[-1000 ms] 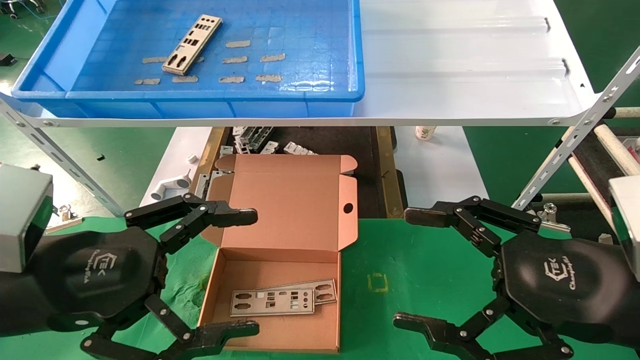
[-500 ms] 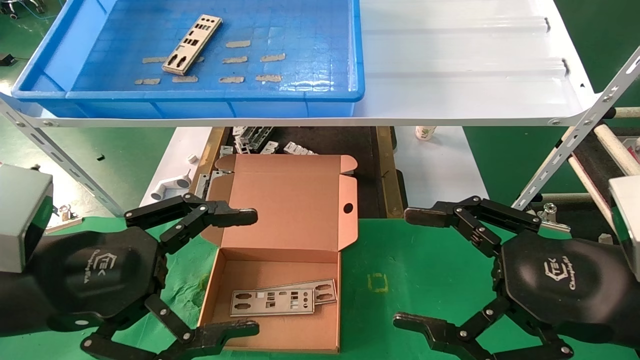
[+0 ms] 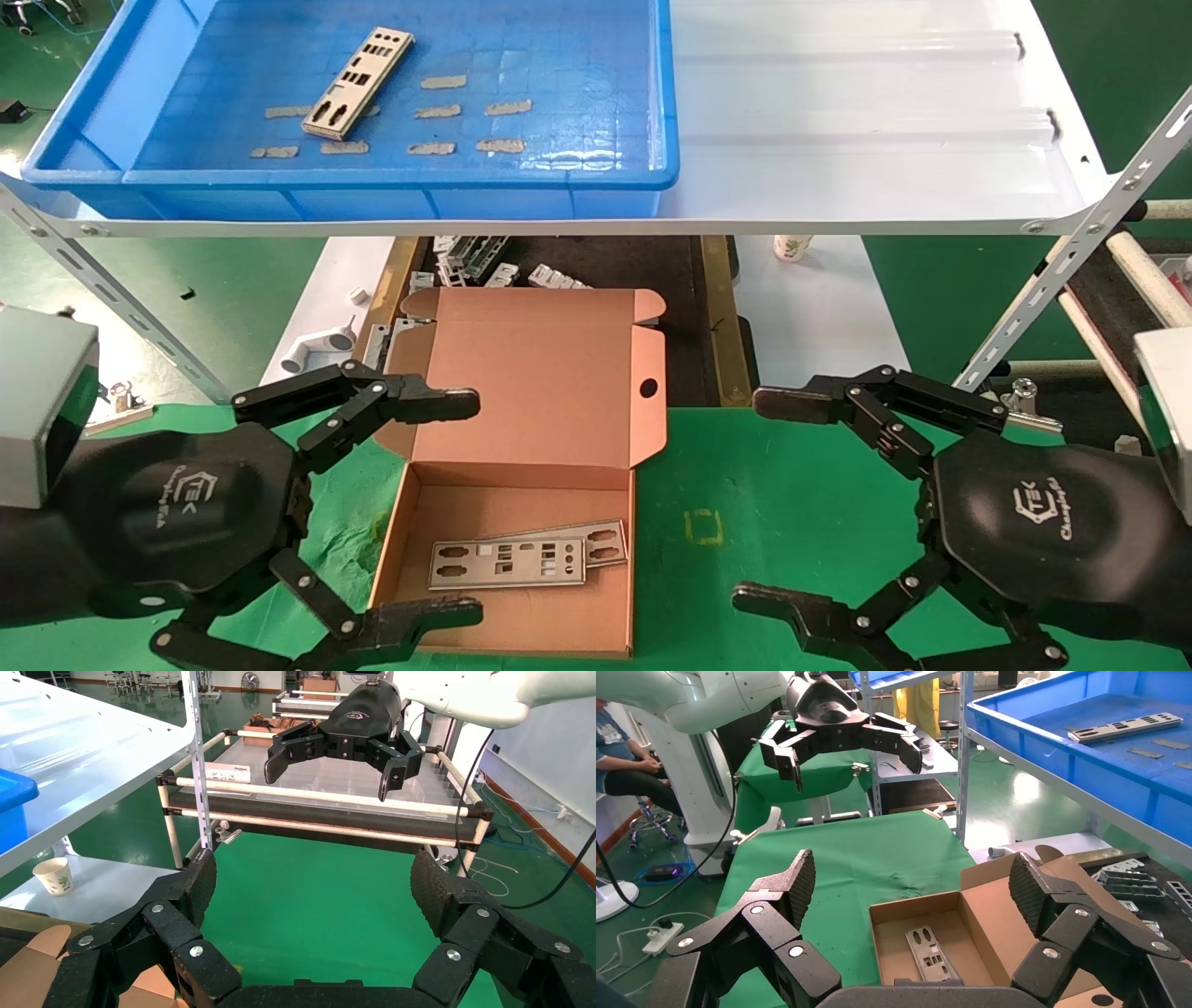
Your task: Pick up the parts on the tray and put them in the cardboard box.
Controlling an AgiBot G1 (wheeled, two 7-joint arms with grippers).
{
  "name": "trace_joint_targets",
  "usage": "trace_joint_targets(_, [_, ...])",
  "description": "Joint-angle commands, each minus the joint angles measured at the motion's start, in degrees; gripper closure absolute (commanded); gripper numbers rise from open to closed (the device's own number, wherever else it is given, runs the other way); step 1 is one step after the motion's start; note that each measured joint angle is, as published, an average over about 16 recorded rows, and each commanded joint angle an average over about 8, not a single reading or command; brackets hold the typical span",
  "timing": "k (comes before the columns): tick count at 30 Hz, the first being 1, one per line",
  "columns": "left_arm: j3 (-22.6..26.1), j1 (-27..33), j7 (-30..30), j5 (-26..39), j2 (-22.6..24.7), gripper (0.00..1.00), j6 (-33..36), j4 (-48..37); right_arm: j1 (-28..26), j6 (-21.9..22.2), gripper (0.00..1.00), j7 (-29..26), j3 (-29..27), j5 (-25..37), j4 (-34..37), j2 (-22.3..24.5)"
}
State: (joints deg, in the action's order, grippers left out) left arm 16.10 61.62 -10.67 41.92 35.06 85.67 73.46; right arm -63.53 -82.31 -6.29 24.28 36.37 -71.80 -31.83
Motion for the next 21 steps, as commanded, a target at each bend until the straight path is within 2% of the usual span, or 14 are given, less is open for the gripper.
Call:
trace_joint_targets(1, [0.0, 0.0, 0.0, 0.0, 0.0, 0.0, 0.0, 0.0, 0.0, 0.0, 0.0, 0.0, 0.0, 0.0, 0.0, 0.0])
trace_joint_targets(21, [0.0, 0.0, 0.0, 0.0, 0.0, 0.0, 0.0, 0.0, 0.0, 0.0, 0.0, 0.0, 0.0, 0.0, 0.0, 0.0])
